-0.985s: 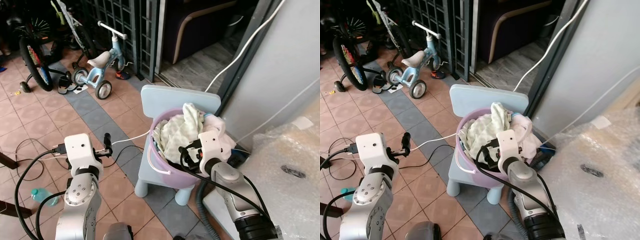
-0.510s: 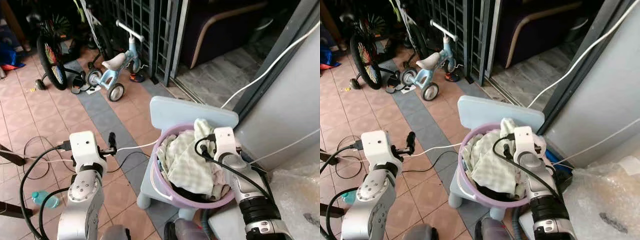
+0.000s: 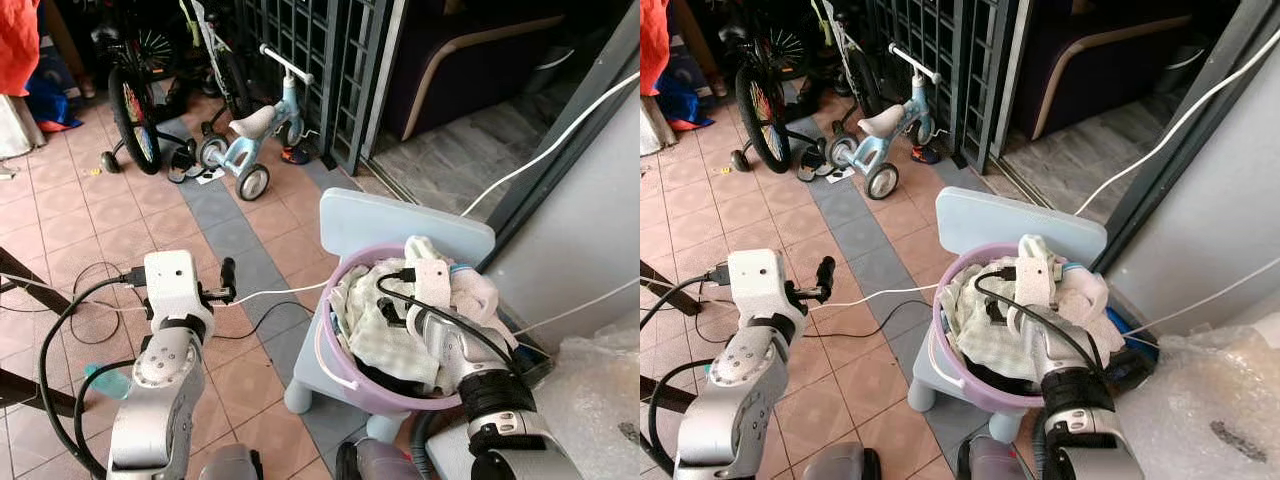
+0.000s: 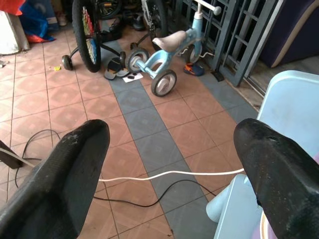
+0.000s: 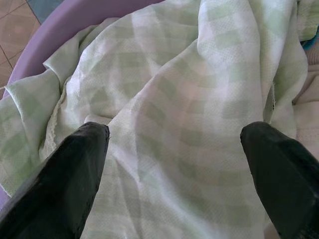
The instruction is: Clothes washing
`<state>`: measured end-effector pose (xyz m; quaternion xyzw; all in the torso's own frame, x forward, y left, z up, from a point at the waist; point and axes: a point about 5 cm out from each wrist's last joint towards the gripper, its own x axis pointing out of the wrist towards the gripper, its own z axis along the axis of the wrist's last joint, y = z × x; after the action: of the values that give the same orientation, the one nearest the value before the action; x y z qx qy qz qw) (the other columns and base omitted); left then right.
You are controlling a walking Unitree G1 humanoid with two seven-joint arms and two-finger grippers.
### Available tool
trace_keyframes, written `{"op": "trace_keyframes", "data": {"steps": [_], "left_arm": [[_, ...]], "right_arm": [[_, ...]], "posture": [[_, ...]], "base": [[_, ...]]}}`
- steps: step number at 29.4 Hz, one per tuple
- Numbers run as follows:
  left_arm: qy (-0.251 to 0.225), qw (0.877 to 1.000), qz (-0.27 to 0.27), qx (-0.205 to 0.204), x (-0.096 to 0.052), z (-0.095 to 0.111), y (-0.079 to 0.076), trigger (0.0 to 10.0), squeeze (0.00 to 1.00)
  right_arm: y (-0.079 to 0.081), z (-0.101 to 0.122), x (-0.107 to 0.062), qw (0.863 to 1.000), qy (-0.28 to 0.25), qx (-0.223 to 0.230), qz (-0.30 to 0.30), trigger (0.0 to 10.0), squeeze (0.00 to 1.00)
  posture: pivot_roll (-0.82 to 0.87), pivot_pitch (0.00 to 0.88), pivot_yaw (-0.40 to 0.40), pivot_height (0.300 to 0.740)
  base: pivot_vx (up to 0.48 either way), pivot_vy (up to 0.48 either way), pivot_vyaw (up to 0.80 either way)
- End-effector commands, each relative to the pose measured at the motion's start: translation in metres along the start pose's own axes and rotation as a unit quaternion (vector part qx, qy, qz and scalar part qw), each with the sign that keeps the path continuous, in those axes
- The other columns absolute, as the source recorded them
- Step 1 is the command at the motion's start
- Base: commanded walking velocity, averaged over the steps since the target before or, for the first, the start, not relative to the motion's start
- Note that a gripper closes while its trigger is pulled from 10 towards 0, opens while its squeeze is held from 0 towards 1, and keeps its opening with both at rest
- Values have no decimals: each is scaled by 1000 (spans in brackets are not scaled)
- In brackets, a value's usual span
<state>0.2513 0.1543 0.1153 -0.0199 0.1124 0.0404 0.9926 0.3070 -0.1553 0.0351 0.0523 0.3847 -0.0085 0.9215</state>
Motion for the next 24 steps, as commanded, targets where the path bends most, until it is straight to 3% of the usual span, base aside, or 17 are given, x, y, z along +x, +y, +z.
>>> {"op": "trace_keyframes", "data": {"steps": [1, 6, 11, 12, 13, 14, 15, 19, 21, 24], "left_arm": [[14, 1000, -8, -2, 1, -4, -2, 10000, 0], [4, 1000, -29, -5, 8, 7, -9, 10000, 0], [7, 999, -37, -26, 9, -2, -8, 10000, 0], [-2, 999, -54, -5, 8, -5, -13, 10000, 0], [-6, 998, -67, 9, 7, -7, -16, 10000, 0], [1, 996, -83, 21, 6, -10, -21, 10000, 0], [22, 993, -110, 28, 6, -15, -28, 10000, 0], [64, 977, -188, 81, 5, -33, -46, 10000, 0], [81, 970, -201, 110, 4, -39, -48, 10000, 0], [91, 964, -227, 106, 3, -39, -50, 10000, 0]], "right_arm": [[-3, -2, 1, 1000, 12, 12, -8, 10000, 0], [-1, 4, 1, 1000, 6, 21, -13, 10000, 0], [-4, -3, 4, 999, 27, 17, -31, 10000, 0], [-9, -6, 3, 999, 23, 19, -38, 10000, 0], [-11, -9, 3, 999, 24, 23, -43, 5961, 0], [-14, -11, 1, 998, 24, 25, -48, 2667, 0], [-16, -13, -1, 998, 23, 22, -54, 0, 0], [-18, -26, -1, 997, 28, 0, -71, 0, 0], [-18, -31, -1, 997, 34, 6, -72, 0, 0], [-13, -37, -6, 996, 36, 15, -75, 0, 0]], "posture": [[56, 52, -13, 740], [61, 32, -37, 740], [27, 0, -48, 740], [21, 0, -46, 740], [18, 0, -45, 740], [9, 0, -42, 740], [0, 0, -36, 740], [-22, 25, -4, 740], [-22, 35, 7, 740], [-51, 46, 32, 740]], "base": [[0, 0, 0], [0, 0, 0], [0, 0, 0], [0, 0, 0], [0, 0, 0], [0, 0, 0], [0, 0, 0], [0, 0, 0], [0, 0, 0], [0, 0, 0]]}}
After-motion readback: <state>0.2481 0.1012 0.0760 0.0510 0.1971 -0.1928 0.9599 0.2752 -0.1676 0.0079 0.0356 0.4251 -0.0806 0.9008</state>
